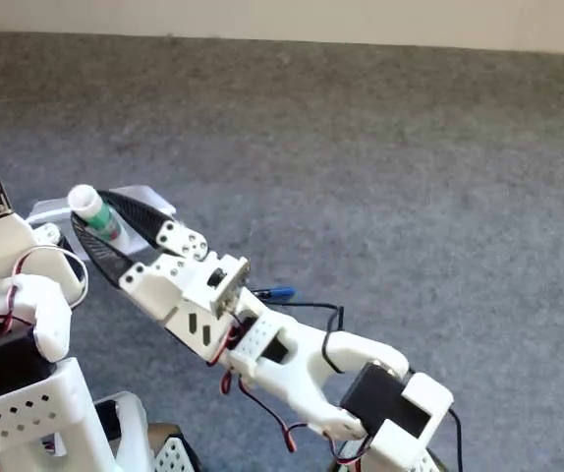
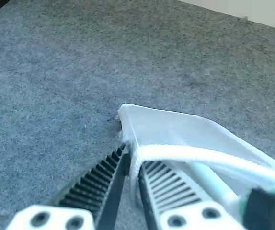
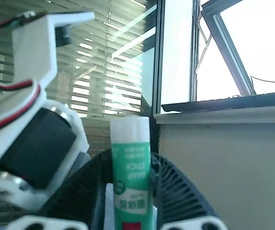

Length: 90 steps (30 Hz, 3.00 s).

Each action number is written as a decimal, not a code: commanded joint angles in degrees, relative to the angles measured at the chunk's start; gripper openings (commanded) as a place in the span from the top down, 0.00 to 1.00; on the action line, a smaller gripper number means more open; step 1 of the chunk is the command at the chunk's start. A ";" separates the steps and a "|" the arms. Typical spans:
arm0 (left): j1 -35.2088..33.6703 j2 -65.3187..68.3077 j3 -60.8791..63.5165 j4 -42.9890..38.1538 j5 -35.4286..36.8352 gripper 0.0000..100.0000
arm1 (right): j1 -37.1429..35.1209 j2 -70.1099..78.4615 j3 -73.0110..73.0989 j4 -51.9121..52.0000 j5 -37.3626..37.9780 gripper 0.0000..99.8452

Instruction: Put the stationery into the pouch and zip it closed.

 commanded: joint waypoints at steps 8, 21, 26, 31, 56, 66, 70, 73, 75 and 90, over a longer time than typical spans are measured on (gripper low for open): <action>0.84 0.40 -0.66 -1.23 0.70 0.99 | -0.04 -17.45 11.21 11.82 0.18 1.00; 0.75 0.40 -0.57 -1.41 0.70 0.99 | -1.27 -25.89 18.51 13.32 0.35 1.00; 0.75 0.40 -0.48 -1.23 0.53 0.99 | -1.36 -30.37 21.14 18.42 0.44 1.00; 0.75 0.40 -0.48 -1.23 0.53 0.99 | -1.27 -37.76 20.79 35.65 0.18 1.00; 0.75 0.40 -0.48 -1.23 0.53 0.99 | -1.27 -41.27 5.14 67.74 -9.14 0.99; 0.75 0.40 -0.48 -1.23 0.53 0.99 | -2.24 -41.27 1.01 69.14 -9.49 0.80; 0.75 0.40 -0.48 -1.23 0.53 0.99 | -2.24 -41.27 0.66 69.14 -9.49 0.80; 0.75 0.40 -0.48 -1.23 0.53 0.99 | -2.24 -41.36 0.66 69.14 -9.49 0.80; 0.75 0.40 -0.48 -1.23 0.53 0.99 | -2.24 -41.98 0.84 69.14 -9.49 0.80; 0.75 0.40 1.01 -2.29 0.44 0.99 | -1.80 -47.25 0.92 72.92 -9.32 0.80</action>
